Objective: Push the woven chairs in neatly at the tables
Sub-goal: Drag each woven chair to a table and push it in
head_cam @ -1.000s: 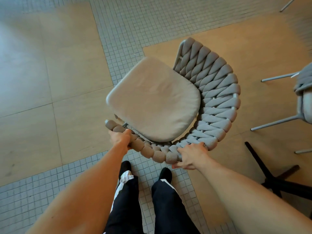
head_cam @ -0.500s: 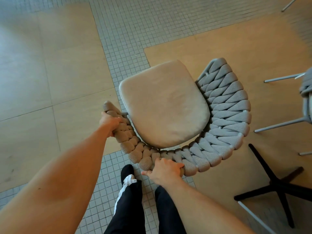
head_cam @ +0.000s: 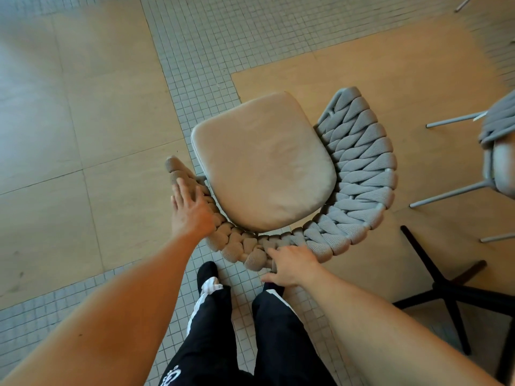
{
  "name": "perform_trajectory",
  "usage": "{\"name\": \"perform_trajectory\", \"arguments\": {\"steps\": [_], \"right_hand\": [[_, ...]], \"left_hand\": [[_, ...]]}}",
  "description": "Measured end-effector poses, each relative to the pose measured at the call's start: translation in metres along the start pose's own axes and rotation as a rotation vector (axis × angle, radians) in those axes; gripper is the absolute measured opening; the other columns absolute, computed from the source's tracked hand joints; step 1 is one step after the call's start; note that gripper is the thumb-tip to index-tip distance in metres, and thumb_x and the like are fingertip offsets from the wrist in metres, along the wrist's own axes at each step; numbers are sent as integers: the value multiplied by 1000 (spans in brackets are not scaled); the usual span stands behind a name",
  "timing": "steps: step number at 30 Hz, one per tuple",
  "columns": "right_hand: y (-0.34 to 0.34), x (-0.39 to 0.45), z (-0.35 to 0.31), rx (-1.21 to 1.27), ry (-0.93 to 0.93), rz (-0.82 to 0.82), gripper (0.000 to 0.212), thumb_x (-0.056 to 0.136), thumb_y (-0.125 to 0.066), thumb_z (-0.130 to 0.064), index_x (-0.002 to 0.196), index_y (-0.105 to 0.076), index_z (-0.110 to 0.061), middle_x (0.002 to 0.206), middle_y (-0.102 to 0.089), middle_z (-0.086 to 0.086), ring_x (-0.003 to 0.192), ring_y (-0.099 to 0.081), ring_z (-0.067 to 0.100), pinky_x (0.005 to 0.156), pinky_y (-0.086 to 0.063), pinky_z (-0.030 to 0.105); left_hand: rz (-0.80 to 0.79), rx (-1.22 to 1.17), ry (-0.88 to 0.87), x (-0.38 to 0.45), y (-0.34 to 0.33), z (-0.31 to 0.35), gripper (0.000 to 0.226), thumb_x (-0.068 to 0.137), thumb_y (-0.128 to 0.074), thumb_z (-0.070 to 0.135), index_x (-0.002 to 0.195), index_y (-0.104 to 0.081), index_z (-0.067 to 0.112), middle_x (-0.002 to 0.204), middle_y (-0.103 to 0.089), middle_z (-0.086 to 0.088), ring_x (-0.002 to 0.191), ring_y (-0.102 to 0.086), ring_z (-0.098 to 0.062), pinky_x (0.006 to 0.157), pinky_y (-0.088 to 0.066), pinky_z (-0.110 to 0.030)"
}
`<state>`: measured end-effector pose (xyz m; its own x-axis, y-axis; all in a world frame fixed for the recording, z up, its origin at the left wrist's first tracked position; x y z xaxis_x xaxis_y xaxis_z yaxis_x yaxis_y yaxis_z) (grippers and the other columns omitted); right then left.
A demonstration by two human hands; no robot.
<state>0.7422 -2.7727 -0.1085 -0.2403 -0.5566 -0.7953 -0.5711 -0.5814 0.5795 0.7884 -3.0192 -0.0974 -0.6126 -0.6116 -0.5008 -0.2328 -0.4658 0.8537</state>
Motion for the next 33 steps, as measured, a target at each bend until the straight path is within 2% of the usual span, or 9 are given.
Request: {"name": "perform_trajectory", "arguments": {"steps": [3, 6, 8, 12, 14, 17, 22, 27, 33], "right_hand": [[0, -10, 18, -46, 35, 23, 71, 87, -54, -71, 143, -43, -29, 134, -63, 6, 126, -56, 31, 110, -33, 54], [4, -19, 50, -107, 21, 19, 74, 86, -60, -69, 147, -41, -33, 139, -61, 3, 129, -54, 30, 111, -33, 51], [8, -23, 80, -154, -7, 20, 74, 84, -64, -67, 148, -42, -37, 140, -62, 1, 129, -54, 29, 110, -33, 50], [18, -29, 143, -266, -69, 22, 66, 81, -68, -66, 138, -48, -41, 133, -64, -4, 128, -54, 24, 108, -29, 51], [26, -29, 165, -337, -85, 20, 63, 82, -67, -67, 137, -50, -41, 133, -63, -5, 129, -52, 24, 109, -29, 51], [31, -25, 184, -444, -107, -7, 68, 83, -64, -71, 141, -45, -42, 136, -60, -4, 132, -50, 24, 110, -30, 51], [32, -25, 187, -491, -55, 5, 65, 84, -51, -81, 136, -46, -42, 130, -63, -3, 125, -55, 24, 102, -35, 49], [31, -28, 179, -498, -61, 5, 63, 86, -48, -80, 135, -47, -40, 130, -63, -2, 123, -56, 25, 101, -36, 51], [15, -33, 143, -412, -86, 0, 54, 91, -52, -71, 129, -48, -33, 132, -61, 1, 124, -56, 27, 100, -35, 54]], "left_hand": [[-75, 193, -173, -34, -32, 27, 70, 98, -30, 54, 156, -27, 14, 168, 1, -13, 151, 21, -34, 120, 16, -55], [-172, 272, -271, -72, -59, 59, 84, 90, -6, 76, 142, -50, 29, 153, -46, -3, 152, -13, -30, 116, 18, -62], [-190, 293, -330, -93, -68, 84, 92, 83, -3, 86, 133, -58, 32, 136, -61, -1, 142, -36, -29, 114, 19, -65], [-241, 374, -403, -118, -90, 123, 96, 72, -25, 96, 140, -48, 32, 135, -60, -3, 133, -48, -31, 115, 6, -67], [-269, 395, -389, -119, -97, 132, 89, 74, -44, 90, 142, -44, 32, 135, -59, -3, 130, -50, -33, 116, -7, -65], [-271, 377, -341, -114, -98, 138, 70, 79, -63, 72, 134, -48, 32, 127, -63, 0, 122, -54, -34, 111, -22, -61], [-186, 381, -332, -111, -98, 140, 31, 90, -62, 43, 120, -56, 36, 114, -67, 2, 111, -59, -33, 101, -30, -54], [-163, 380, -345, -109, -97, 133, 25, 90, -60, 37, 114, -56, 38, 107, -69, 5, 105, -61, -31, 99, -31, -54], [-169, 439, -382, -105, -87, 101, 29, 91, -59, 44, 120, -56, 42, 112, -69, 9, 110, -59, -29, 101, -28, -52]]}}
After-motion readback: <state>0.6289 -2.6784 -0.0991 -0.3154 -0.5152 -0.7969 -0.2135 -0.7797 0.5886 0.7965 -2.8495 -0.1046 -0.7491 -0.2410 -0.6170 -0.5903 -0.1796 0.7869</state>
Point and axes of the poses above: each hand's wrist, its own x-axis towards the middle knuckle, its own y-axis out of the back of the hand, z = x × y, the point moved 9 cm from there along x, towards the middle knuckle
